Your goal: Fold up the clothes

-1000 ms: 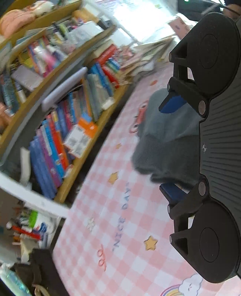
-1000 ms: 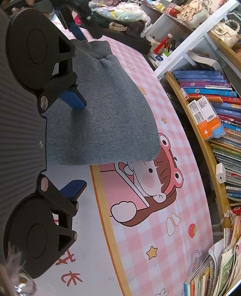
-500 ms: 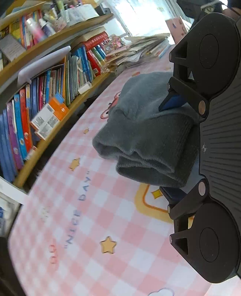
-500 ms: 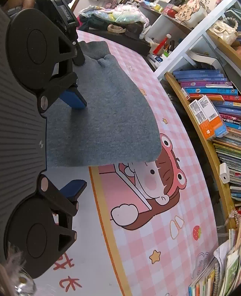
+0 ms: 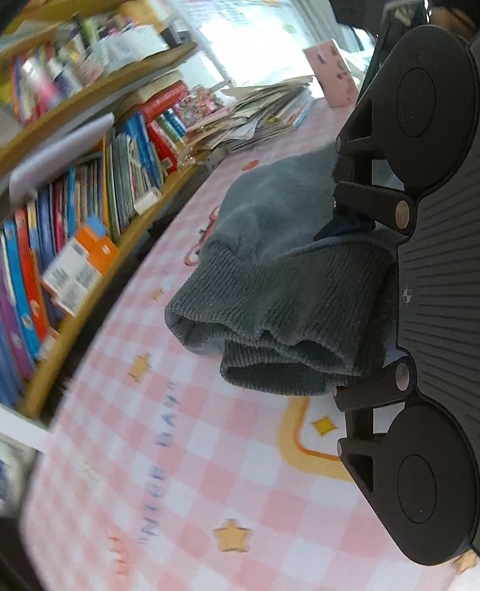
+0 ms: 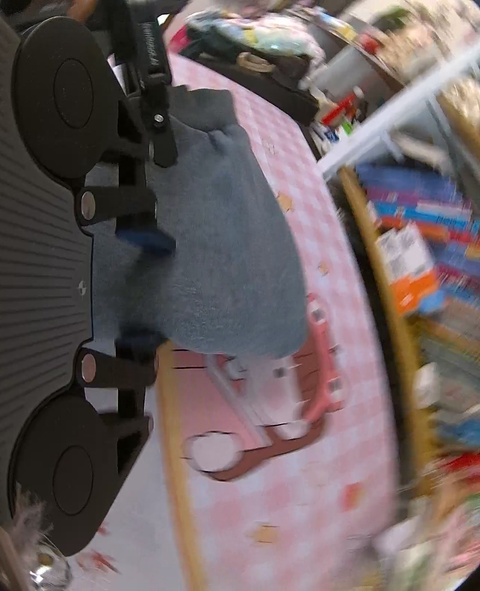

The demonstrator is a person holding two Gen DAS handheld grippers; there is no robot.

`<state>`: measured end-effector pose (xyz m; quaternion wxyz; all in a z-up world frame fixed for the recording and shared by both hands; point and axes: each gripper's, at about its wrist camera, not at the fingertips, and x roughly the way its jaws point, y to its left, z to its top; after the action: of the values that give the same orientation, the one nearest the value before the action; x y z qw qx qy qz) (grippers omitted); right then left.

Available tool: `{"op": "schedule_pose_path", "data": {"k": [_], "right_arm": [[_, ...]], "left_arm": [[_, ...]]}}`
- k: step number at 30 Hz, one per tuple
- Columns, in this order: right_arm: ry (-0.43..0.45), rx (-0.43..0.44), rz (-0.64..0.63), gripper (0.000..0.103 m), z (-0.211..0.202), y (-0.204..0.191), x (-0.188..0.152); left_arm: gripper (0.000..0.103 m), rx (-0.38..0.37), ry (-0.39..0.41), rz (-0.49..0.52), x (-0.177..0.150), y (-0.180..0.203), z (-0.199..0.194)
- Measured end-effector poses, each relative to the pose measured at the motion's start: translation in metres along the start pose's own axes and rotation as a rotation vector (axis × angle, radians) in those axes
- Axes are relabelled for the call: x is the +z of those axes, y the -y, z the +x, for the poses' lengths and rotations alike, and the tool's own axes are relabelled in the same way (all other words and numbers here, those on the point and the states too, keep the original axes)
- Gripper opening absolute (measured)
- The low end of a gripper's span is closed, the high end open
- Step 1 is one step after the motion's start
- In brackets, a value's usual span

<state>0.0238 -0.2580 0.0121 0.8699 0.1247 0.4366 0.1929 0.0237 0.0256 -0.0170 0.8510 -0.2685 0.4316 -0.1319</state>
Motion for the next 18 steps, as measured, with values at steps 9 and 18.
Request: {"op": "schedule_pose_path", "data": {"k": [9,18], "right_arm": [[-0.041,0.014,0.102,0.057,0.011,0.019,0.001],[-0.105,0.103,0.245,0.055,0.029,0.037,0.002]], "left_arm": [[0.066,-0.009,-0.039,-0.037,0.004,-0.009,0.004],[0.065,-0.035,-0.066,-0.107,0.005,-0.016,0.015]]}}
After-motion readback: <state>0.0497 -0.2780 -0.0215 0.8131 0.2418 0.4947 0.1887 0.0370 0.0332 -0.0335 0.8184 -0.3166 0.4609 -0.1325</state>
